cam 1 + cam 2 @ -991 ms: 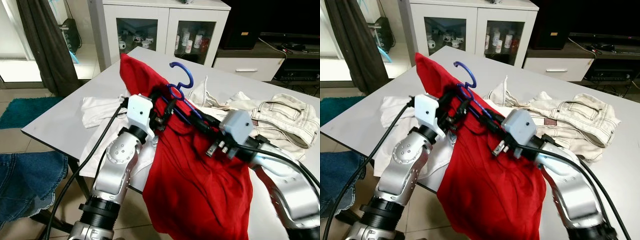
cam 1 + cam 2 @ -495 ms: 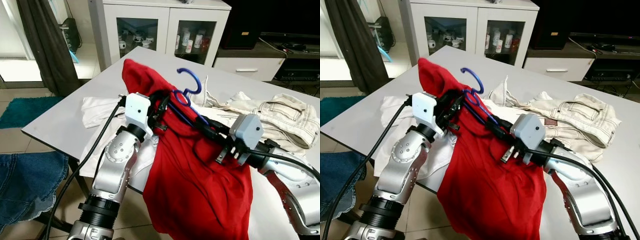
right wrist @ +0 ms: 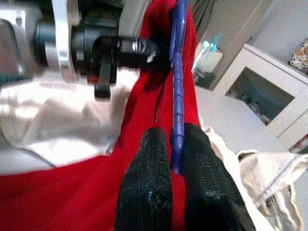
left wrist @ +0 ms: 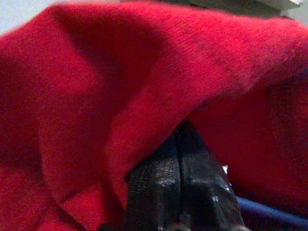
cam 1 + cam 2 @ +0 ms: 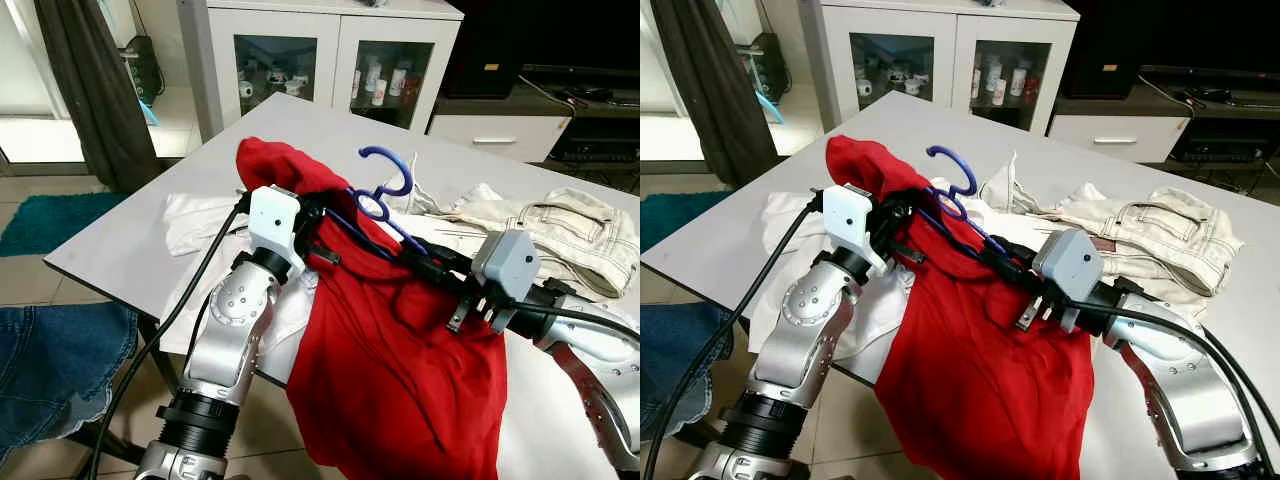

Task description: Hang hanger

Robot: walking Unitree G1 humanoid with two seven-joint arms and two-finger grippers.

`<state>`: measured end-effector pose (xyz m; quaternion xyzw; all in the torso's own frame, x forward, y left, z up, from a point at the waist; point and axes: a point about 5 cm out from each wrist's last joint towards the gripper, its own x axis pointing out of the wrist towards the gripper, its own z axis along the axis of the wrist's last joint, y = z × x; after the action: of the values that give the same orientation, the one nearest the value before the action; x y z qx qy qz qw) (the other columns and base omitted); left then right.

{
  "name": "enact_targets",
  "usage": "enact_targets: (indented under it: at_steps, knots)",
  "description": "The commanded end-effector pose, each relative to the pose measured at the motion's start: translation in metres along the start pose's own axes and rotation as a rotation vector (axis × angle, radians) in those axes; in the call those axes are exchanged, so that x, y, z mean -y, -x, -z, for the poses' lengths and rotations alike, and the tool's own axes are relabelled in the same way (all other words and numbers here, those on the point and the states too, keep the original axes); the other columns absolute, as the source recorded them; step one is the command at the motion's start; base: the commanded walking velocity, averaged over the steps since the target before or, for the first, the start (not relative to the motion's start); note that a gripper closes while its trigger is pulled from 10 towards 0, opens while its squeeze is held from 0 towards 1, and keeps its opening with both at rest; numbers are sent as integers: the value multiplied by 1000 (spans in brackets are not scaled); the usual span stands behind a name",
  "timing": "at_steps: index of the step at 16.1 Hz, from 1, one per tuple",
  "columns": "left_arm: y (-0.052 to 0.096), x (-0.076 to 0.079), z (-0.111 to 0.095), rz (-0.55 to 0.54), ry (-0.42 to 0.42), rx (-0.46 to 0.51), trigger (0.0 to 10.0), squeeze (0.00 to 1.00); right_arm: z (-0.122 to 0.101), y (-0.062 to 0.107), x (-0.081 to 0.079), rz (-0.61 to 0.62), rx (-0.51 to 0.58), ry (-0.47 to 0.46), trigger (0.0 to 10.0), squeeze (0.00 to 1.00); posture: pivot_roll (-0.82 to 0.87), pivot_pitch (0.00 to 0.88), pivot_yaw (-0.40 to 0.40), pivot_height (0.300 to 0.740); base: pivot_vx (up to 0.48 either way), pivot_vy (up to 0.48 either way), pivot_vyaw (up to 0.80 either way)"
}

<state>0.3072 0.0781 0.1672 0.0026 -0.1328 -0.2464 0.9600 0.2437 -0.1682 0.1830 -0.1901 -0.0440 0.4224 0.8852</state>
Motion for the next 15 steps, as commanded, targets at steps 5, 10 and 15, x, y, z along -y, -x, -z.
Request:
enact_targets:
  at_steps: [5, 10, 15]
  knots:
    - [0, 7, 0, 32, 18, 13, 0, 0, 5, -2, 9, 16, -134, 73, 10000, 0, -49, 0, -41, 740, 0, 0, 0]
    - [1, 7, 0, 23, 26, 14, 0, 0, 22, 23, 25, 24, -265, 172, 10000, 0, -40, 0, -49, 740, 0, 0, 0]
    - [2, 7, 1, 21, 29, 6, 0, 0, 19, 38, 43, 51, -296, 215, 10000, 0, -44, 0, -47, 740, 0, 0, 0]
